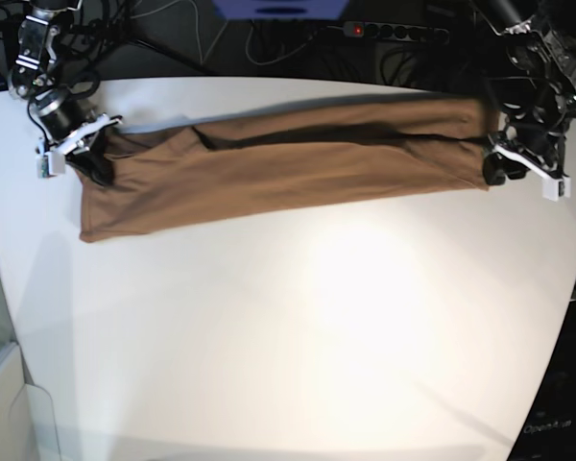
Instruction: Fold the T-shirt properly
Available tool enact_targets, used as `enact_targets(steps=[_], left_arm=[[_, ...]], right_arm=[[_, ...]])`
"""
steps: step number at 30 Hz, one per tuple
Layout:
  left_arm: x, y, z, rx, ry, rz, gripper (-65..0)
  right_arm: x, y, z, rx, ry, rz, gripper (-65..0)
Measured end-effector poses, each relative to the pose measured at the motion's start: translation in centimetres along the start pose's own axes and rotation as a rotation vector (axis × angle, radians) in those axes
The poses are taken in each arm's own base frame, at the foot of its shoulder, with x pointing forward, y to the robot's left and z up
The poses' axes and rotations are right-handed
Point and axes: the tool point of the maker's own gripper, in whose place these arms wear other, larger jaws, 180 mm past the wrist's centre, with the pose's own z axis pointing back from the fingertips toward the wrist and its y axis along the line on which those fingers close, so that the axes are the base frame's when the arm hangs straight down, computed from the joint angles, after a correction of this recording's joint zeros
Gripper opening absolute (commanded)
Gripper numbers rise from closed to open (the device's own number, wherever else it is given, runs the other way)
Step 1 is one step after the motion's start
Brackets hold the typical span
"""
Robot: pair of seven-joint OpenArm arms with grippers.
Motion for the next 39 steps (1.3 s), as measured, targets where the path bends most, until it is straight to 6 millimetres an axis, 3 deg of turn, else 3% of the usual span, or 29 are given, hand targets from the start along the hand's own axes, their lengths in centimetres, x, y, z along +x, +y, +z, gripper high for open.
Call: enact_targets(steps=[7, 14, 25, 27, 29, 30, 32, 39], left_arm=[[-2.6, 0.7, 1.2, 0.01, 0.039, 0.007, -35.6], [-3.2, 0.9, 1.6, 0.008, 0.044, 0.006, -35.6], [-3.7, -3.5, -0.6, -0.126, 0.088, -0.033, -36.2], [-3.7, -3.5, -0.8, -0.13, 0.084, -0.028, -44.7], [-4.0, -3.5, -0.8, -0.129, 0.094, -0.028, -62.5], [-4.1, -3.6, -0.8, -0.129, 0.099, -0.026, -65.0], [-3.9, -3.7, -0.8, -0.129, 0.106, -0.035, -61.0], [-2.2, -4.3, -0.1, -0.083, 0.174, -0.159, -62.3]], right_arm=[[0.2, -0.2, -0.3, -0.009, 0.003, 0.004, -64.3], [0.3, -0.2, -0.3, -0.009, 0.001, 0.004, -64.3], [0.2, 0.0, -0.5, -0.016, -0.009, -0.009, -64.3], [0.2, 0.1, -0.5, -0.016, -0.009, -0.009, -64.3], [0.2, 0.1, -0.5, -0.015, -0.008, -0.008, -64.3], [0.2, 0.1, -0.5, -0.015, -0.008, -0.009, -64.3], [0.2, 0.0, -0.5, -0.016, -0.008, -0.009, -64.3], [0.4, 0.3, -0.8, -0.016, -0.018, -0.015, -64.3]])
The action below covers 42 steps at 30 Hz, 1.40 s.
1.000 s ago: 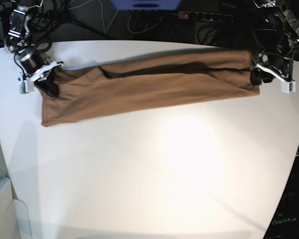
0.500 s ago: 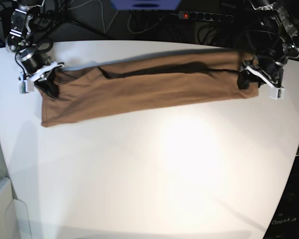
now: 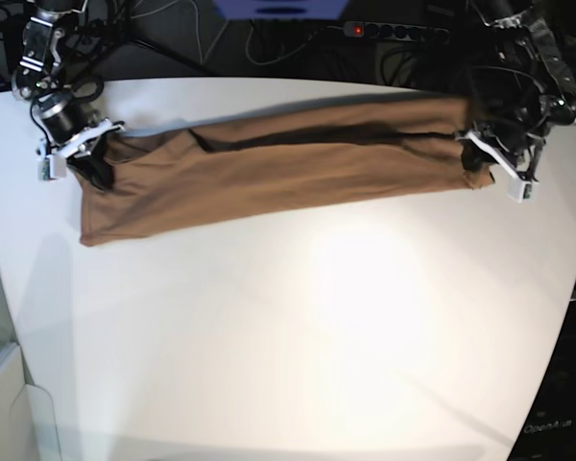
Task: Fold the T-shirt properly
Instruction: 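Move the left gripper inward along the strip and grasp its end, then carry the strip end with the left gripper toward the right gripper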
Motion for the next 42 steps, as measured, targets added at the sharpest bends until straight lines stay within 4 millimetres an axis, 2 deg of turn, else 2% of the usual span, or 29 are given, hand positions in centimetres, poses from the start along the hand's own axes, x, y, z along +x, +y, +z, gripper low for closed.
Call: enact_targets(steps=[4, 7, 10, 13, 17, 25, 28, 33, 35, 39, 42], left_arm=[[5.2, -0.7, 1.4, 0.026, -0.068, -0.096, -62.3], [9.0, -2.4, 2.4, 0.039, -0.131, -0.135, -62.3], [11.8, -4.5, 3.3, 0.052, -0.175, -0.119, -62.3], [13.1, -7.7, 2.9, -0.001, -0.193, -0.149, -62.4], [13.3, -10.1, 1.9, -0.039, -0.188, -0.131, -62.5], [14.5, -14.3, 0.1, -0.099, -0.236, 0.022, -62.6], [13.5, -14.3, -1.6, -0.077, -0.202, 0.135, -62.6], [12.5, -14.1, -3.7, -0.036, -0.189, 0.205, -62.6], [11.4, -14.3, -4.8, -0.025, -0.157, 0.232, -62.6], [10.2, -16.4, -6.1, -0.023, -0.12, 0.255, -62.6], [10.0, -17.9, -6.5, -0.019, -0.099, 0.266, -62.6]], right_arm=[[0.3, 0.2, -0.5, 0.002, 0.004, 0.008, -64.3], [0.3, 0.2, -0.5, 0.001, 0.003, 0.006, -64.3], [0.5, 0.9, -1.1, 0.006, -0.018, -0.011, -64.3], [0.8, 1.5, -2.4, 0.027, 0.018, 0.001, -64.3], [1.4, 2.2, -3.4, 0.037, 0.017, -0.008, -64.3], [1.4, 2.2, -3.7, 0.04, 0.03, -0.004, -64.3], [1.5, 2.2, -3.7, 0.042, 0.03, -0.004, -64.3], [1.4, 2.2, -3.7, 0.039, 0.032, -0.004, -64.3], [1.4, 2.2, -3.7, 0.04, 0.031, -0.003, -64.3], [1.4, 2.2, -3.7, 0.042, 0.033, -0.003, -64.3], [1.4, 2.2, -3.7, 0.041, 0.032, -0.003, -64.3]])
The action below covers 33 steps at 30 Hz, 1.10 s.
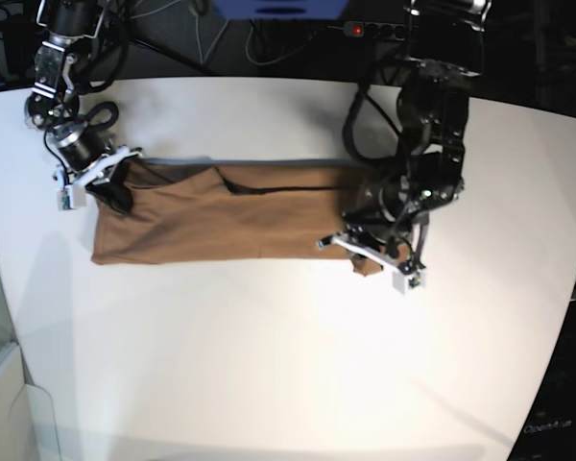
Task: Fold the T-shirt properly
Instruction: 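Carry the strip end with the left gripper toward the right gripper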
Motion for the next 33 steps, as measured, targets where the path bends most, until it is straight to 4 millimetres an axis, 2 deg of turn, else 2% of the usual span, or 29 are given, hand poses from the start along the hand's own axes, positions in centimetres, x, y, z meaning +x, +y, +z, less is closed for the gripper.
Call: enact_targets(steps=[11, 17, 22, 25, 27, 29, 33], left_arm=[[-0.5, -1.1, 0.1, 0.076, 0.117, -0.032, -62.6], [-1.9, -2.4, 0.3, 0.119, 0.207, -0.039, -62.7], [-2.5, -3.5, 0.2, 0.155, 0.189, -0.133, -62.7], [-1.9, -4.4, 0.1, 0.161, 0.157, -0.157, -62.7], [-1.5, -4.1, -0.4, 0.188, 0.14, -0.167, -62.7], [-1.9, -3.8, -0.8, 0.211, 0.154, -0.166, -62.7], [-3.1, -5.3, -1.5, 0.216, 0.16, -0.283, -62.7]], right_arm=[[0.0, 0.0, 0.0, 0.001, 0.001, 0.0, -64.3], [0.0, 0.0, 0.0, 0.001, 0.0, 0.0, -64.3], [0.0, 0.0, 0.0, 0.001, 0.001, 0.001, -64.3], [0.0, 0.0, 0.0, 0.002, 0.001, 0.0, -64.3], [0.0, 0.0, 0.0, 0.002, 0.0, 0.0, -64.3], [0.0, 0.0, 0.0, 0.002, 0.001, 0.001, -64.3], [0.0, 0.0, 0.0, -0.001, 0.0, 0.0, -64.3]])
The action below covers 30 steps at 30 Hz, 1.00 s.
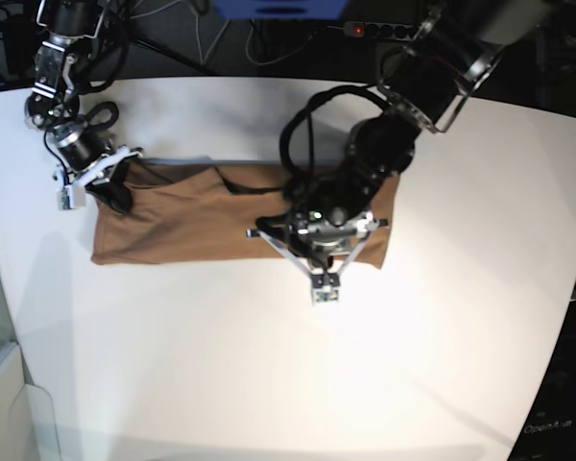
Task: Fold the T-shirt properly
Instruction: 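Carry the strip end with the left gripper toward the right gripper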
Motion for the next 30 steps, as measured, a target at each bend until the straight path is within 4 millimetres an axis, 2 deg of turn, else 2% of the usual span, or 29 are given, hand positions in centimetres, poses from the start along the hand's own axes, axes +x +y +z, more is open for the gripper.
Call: enact_targets(steps=[5, 8, 15, 18, 23, 30], left_arm=[[-0.6, -2.2, -0.7, 0.022, 0.007, -0.04, -62.7], [0.0, -2.0, -0.8, 0.063, -0.027, -0.053, -62.7], [1.5, -4.4, 0.0, 0.028, -0.059, -0.046, -62.7], [1.3, -5.2, 0.2, 0.007, -0.052, -0.042, -62.7], [0.2, -4.3, -1.0, 0.049, -0.014, -0.056, -62.7], [-0.2, -4.3, -1.1, 0.047, -0.004, -0.055, -62.3]], right_arm=[[0.0, 0.0, 0.0, 0.003, 0.0, 0.0, -64.3], [0.0, 0.0, 0.0, 0.002, 0.0, 0.0, -64.3], [-0.1, 0.0, 0.1, 0.001, -0.002, -0.001, -64.3], [-0.1, 0.0, 0.1, 0.0, -0.002, -0.001, -64.3], [-0.1, 0.0, 0.1, 0.0, -0.001, -0.001, -64.3], [-0.1, 0.0, 0.1, 0.0, -0.001, -0.001, -64.3]])
